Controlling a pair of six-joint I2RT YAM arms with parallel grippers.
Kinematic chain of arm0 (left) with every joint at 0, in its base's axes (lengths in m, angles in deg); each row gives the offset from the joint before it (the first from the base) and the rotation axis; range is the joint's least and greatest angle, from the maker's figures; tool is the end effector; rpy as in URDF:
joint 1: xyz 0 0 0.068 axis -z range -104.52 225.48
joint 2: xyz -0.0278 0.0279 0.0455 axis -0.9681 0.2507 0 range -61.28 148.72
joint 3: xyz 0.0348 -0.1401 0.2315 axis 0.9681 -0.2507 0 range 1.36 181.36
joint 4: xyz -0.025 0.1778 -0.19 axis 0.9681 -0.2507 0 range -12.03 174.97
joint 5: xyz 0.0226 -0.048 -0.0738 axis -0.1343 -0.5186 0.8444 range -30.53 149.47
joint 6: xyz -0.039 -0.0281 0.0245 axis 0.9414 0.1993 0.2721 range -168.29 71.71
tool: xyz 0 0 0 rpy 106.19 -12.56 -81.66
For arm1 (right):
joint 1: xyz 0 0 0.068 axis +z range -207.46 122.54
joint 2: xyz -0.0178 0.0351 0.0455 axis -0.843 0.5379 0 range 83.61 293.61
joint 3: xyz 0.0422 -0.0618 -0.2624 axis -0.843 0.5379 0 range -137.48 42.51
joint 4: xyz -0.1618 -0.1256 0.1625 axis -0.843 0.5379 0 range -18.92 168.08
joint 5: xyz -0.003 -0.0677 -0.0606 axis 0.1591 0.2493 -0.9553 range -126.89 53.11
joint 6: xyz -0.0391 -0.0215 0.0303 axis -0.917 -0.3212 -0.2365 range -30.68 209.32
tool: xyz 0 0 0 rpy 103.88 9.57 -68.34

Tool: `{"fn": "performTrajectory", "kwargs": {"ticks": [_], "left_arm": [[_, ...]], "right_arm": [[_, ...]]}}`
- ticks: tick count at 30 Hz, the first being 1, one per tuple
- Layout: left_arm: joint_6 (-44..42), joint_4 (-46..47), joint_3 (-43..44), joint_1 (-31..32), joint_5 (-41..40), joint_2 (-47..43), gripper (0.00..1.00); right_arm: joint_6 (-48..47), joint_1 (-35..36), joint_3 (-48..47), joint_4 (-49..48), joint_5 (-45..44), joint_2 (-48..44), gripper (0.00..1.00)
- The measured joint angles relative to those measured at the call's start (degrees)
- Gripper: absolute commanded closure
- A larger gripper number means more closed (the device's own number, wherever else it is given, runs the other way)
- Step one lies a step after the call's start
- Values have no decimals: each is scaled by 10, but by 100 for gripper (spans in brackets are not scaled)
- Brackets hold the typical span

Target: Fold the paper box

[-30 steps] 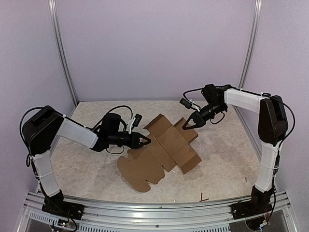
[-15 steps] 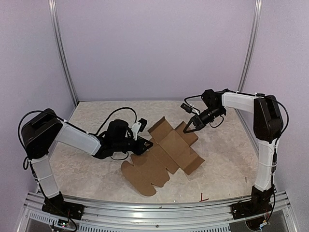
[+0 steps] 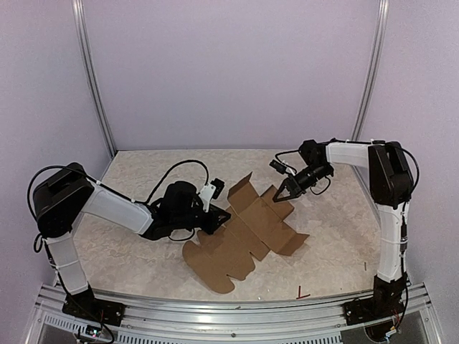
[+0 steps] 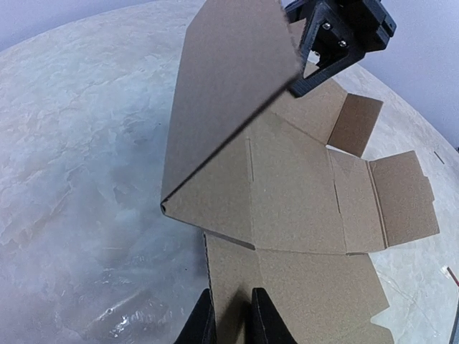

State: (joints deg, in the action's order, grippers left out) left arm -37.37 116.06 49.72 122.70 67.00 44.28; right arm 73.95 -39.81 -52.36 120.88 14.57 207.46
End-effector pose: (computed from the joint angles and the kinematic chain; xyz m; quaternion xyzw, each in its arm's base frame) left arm 0.2493 -0.2763 0.1463 0.2968 0.7937 -0.3052 0.4344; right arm 0.4006 0.1567 0.1723 -0.2955 0.8475 0.4337 0.0795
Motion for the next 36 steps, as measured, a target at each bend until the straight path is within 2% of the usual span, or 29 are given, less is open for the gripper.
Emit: {"fn": "performTrajectory", "kwargs": {"ticks": [8, 11, 14, 18, 20, 22, 28, 32, 36], "left_arm": [[-1, -14, 13, -2, 16, 10, 83], [-3, -22, 20, -7, 21, 19, 83], [-9, -30, 20, -10, 21, 25, 82], [-17, -37, 20, -13, 21, 33, 80], [-21, -37, 20, -15, 21, 37, 79], [-22, -37, 20, -17, 24, 39, 77], [-22, -39, 20, -29, 50, 41, 75], [-22, -48, 20, -35, 83, 40, 76], [-23, -58, 20, -36, 107, 40, 78]], "right_arm": [[5, -7, -21, 5, -37, 33, 63], [-5, -11, -25, 6, -76, 20, 55], [-18, -12, -21, 6, -112, -28, 52], [-37, 2, 16, -20, -153, -139, 53], [-46, 25, 39, -41, -166, -190, 57], [-52, 57, 50, -54, -169, -202, 61], [-60, 131, 52, -60, -166, -93, 68], [-56, 146, 52, -51, -168, -30, 73], [-49, 154, 49, -47, -171, -10, 77]]}}
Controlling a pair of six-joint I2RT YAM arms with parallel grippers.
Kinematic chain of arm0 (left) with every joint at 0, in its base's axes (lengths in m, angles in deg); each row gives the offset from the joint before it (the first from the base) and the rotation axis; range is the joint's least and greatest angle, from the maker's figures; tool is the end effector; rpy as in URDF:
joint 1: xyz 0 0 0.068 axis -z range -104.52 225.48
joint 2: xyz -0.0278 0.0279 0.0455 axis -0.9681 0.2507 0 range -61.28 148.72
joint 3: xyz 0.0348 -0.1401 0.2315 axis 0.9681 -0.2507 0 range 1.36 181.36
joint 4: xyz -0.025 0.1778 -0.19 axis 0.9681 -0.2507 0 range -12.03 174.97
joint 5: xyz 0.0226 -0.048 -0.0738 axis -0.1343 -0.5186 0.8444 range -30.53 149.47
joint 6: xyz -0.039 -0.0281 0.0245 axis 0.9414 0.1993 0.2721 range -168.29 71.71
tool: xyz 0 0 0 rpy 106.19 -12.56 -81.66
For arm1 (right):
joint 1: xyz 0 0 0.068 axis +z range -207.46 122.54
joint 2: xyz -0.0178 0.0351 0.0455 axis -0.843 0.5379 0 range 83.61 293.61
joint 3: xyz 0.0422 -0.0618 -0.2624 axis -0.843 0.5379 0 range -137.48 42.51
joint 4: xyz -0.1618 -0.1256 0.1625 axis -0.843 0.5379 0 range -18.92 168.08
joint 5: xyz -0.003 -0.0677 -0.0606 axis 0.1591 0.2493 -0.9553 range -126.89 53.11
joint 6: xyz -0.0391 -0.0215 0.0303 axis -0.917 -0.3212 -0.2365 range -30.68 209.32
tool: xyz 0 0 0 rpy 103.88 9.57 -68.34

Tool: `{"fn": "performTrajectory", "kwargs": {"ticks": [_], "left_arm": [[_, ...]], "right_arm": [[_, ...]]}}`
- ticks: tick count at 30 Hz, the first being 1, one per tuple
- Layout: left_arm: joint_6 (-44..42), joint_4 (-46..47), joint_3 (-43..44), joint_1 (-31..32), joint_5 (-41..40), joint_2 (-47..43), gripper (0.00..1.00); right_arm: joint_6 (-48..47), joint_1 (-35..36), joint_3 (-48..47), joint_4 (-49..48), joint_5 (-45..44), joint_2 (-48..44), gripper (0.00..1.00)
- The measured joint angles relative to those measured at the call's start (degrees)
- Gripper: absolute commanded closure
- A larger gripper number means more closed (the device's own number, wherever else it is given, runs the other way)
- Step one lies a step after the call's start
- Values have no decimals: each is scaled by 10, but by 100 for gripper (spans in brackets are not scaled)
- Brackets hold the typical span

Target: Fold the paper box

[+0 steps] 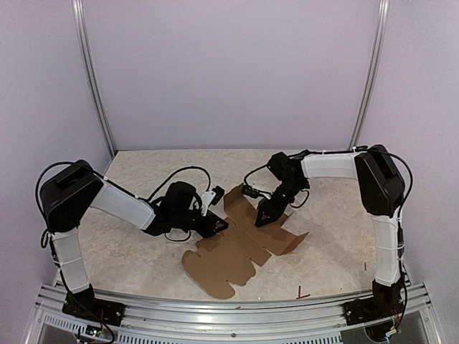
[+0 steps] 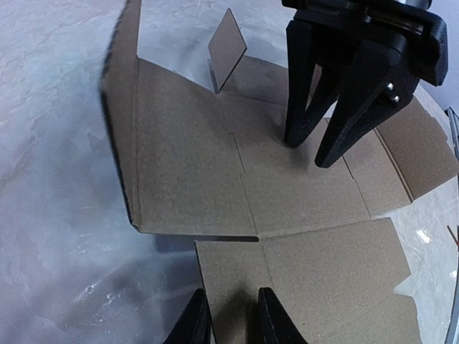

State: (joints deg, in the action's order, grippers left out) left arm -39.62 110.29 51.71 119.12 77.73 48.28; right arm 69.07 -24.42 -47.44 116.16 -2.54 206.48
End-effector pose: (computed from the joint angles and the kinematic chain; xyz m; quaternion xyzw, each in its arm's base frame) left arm 0.2635 -0.2668 0.1224 0.3330 0.8086 -0.3304 0.3551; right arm 0.3437 0.2476 0.1514 -0.4538 0.8354 0.3029 0.0665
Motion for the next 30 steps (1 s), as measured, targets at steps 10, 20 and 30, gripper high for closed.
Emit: {"fn": "performTrajectory", "kwargs": {"ticks": [10, 20, 30], "left_arm": [[-11, -42, 1, 15, 0, 0, 77], [-30, -48, 4, 47, 2, 0, 68], [-45, -84, 16, 68, -4, -9, 52]], "right_arm": [[20, 11, -3, -3, -3, 27, 84], [34, 10, -5, -10, 14, 35, 85], [35, 11, -5, -13, 21, 36, 86]]}}
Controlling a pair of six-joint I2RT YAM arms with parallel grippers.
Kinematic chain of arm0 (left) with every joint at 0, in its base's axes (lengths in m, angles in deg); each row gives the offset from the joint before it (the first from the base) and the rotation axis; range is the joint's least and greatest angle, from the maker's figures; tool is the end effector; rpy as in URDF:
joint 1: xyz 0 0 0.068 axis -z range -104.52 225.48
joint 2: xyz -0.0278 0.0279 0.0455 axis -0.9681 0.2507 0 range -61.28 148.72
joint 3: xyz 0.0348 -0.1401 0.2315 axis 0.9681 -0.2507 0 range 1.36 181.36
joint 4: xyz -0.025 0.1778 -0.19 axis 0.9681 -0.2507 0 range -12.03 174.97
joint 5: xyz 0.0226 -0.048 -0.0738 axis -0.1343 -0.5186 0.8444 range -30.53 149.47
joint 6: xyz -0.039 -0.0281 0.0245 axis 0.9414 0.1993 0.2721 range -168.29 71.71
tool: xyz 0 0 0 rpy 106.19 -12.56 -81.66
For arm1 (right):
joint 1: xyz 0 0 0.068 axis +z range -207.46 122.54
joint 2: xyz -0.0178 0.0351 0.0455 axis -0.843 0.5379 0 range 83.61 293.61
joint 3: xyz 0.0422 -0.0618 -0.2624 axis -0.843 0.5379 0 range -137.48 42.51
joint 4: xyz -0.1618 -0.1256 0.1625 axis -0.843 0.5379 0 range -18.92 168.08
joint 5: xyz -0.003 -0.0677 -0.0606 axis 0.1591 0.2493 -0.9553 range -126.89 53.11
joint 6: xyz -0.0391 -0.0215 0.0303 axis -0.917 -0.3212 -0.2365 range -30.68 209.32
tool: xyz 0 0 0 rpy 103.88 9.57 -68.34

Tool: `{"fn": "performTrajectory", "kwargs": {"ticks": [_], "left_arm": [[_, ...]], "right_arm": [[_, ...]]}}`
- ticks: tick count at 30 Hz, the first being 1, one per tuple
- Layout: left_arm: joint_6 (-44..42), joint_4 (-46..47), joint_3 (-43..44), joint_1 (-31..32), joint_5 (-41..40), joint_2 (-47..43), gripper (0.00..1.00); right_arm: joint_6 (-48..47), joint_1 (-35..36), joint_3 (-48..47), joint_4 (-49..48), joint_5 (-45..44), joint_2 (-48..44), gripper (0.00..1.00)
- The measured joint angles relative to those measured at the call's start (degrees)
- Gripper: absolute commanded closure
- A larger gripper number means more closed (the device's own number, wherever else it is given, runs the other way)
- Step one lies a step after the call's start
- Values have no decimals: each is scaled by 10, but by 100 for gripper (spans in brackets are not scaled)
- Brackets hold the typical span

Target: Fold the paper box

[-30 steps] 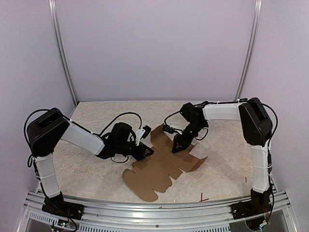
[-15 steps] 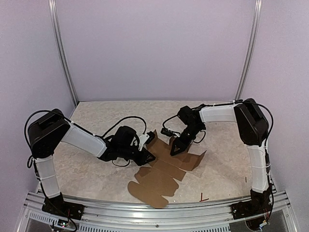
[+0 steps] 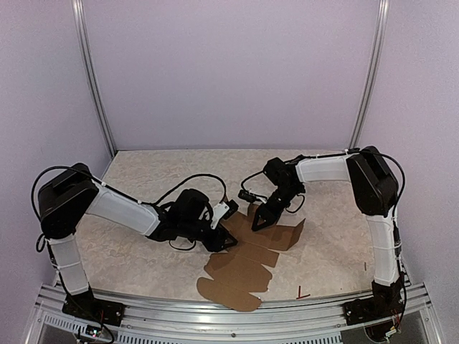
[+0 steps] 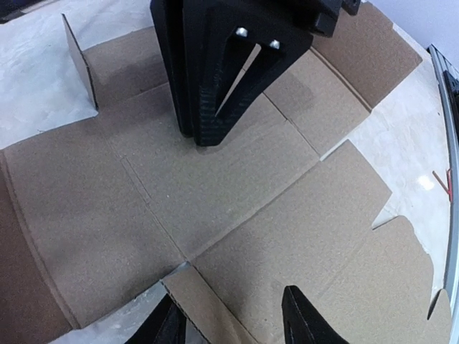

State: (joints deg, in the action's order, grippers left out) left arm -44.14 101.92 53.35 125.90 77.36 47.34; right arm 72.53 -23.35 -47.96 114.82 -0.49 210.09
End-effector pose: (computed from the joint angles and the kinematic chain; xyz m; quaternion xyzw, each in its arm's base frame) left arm 0.2287 -0.2938 0.1232 0.4121 0.7962 -0.3176 0.3088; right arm 0.3431 0.2580 0.1294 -0.4318 0.8424 0.3203 0.0371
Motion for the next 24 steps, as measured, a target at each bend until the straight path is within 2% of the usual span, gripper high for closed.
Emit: {"fn": "performTrajectory", "kwargs": {"ticks": [4, 7, 11, 14, 24], "left_arm": [[-7, -28, -21, 8, -47, -59, 49], [-12, -43, -54, 7, -82, -141, 52], [-6, -59, -79, -3, -127, -207, 76], [5, -67, -82, -18, -148, -185, 87], [-6, -94, -91, -21, -182, -94, 89]], "right_arm": [[0, 0, 2, -4, 2, 0, 86], [-1, 0, 6, -10, 6, -1, 86], [-2, 0, 10, -17, 10, -2, 86], [-3, 0, 10, -18, 11, -2, 86], [-3, 0, 14, -23, 11, -4, 87]]}}
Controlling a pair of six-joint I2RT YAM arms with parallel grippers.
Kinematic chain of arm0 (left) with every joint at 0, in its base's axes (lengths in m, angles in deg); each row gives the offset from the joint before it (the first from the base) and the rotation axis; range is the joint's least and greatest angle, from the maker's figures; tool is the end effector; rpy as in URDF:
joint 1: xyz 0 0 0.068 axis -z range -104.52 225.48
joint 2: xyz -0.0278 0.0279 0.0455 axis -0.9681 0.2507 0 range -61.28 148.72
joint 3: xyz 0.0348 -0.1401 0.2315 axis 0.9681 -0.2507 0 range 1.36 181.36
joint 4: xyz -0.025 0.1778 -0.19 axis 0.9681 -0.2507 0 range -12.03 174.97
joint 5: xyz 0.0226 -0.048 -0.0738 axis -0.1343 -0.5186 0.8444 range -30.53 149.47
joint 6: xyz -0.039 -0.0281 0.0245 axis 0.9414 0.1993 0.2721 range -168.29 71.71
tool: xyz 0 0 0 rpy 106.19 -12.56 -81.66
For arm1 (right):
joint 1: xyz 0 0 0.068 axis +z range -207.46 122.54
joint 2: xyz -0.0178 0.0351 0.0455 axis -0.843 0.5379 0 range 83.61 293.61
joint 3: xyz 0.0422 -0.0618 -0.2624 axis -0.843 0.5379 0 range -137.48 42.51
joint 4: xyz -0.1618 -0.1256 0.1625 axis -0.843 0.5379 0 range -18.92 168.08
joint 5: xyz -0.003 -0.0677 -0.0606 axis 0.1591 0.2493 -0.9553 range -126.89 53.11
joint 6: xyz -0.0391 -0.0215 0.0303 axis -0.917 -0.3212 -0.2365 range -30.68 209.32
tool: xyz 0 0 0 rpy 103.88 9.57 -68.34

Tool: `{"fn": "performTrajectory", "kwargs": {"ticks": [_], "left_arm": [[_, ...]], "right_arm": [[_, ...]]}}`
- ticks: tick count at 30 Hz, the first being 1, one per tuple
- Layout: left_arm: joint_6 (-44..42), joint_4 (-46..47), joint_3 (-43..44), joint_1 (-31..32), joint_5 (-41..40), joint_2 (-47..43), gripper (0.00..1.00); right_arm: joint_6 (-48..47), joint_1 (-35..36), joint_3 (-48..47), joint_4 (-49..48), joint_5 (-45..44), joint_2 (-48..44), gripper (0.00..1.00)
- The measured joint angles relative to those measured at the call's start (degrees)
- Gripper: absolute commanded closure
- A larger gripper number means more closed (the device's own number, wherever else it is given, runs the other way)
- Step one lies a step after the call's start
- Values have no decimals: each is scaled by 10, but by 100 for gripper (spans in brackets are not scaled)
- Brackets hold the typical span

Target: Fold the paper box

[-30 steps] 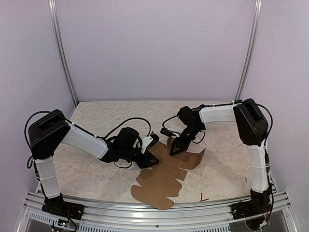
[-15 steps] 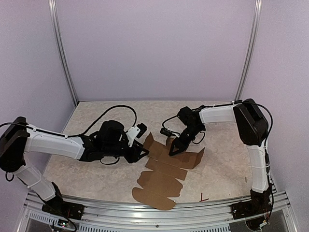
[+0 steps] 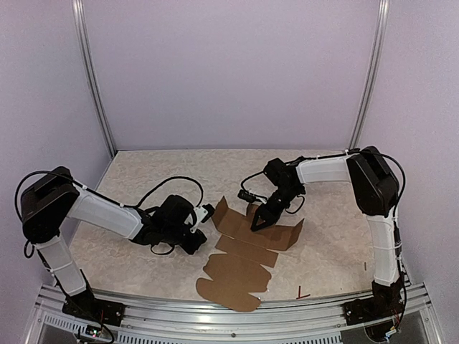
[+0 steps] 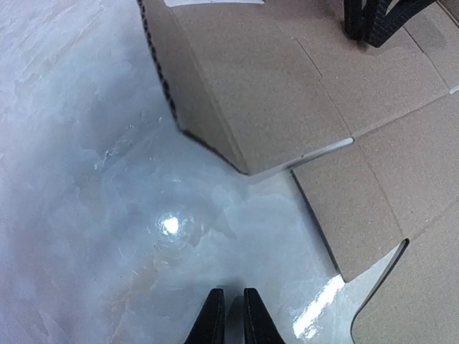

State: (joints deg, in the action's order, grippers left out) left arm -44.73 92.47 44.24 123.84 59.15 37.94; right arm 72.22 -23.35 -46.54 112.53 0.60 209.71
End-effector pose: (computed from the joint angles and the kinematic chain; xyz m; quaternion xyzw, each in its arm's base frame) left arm 0.2128 -0.2391 0.1209 0.3559 0.8659 -0.1515 0.3172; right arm 0.3419 0.2578 0.1270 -0.4363 0.8357 0.3302 0.0465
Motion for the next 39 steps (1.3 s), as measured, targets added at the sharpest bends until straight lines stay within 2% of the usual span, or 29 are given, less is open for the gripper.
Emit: {"fn": "performTrajectory", "kwargs": {"ticks": [10, 26, 28, 30, 34, 39], "left_arm": [[-36, 43, 18, 23, 36, 34, 90], [-45, 72, 18, 28, 106, 16, 88], [-44, 77, 21, 28, 113, 16, 84], [-40, 73, 25, 29, 115, 16, 69], [3, 30, 59, 28, 106, 14, 52], [103, -26, 66, 30, 103, -19, 47]], "right_arm": [[0, 0, 0, 0, 0, 0, 87], [0, 0, 0, 0, 0, 0, 87], [0, 0, 0, 0, 0, 0, 86], [0, 0, 0, 0, 0, 0, 86], [0, 0, 2, -2, 0, -1, 86], [0, 1, 5, -5, -5, -4, 85]]}}
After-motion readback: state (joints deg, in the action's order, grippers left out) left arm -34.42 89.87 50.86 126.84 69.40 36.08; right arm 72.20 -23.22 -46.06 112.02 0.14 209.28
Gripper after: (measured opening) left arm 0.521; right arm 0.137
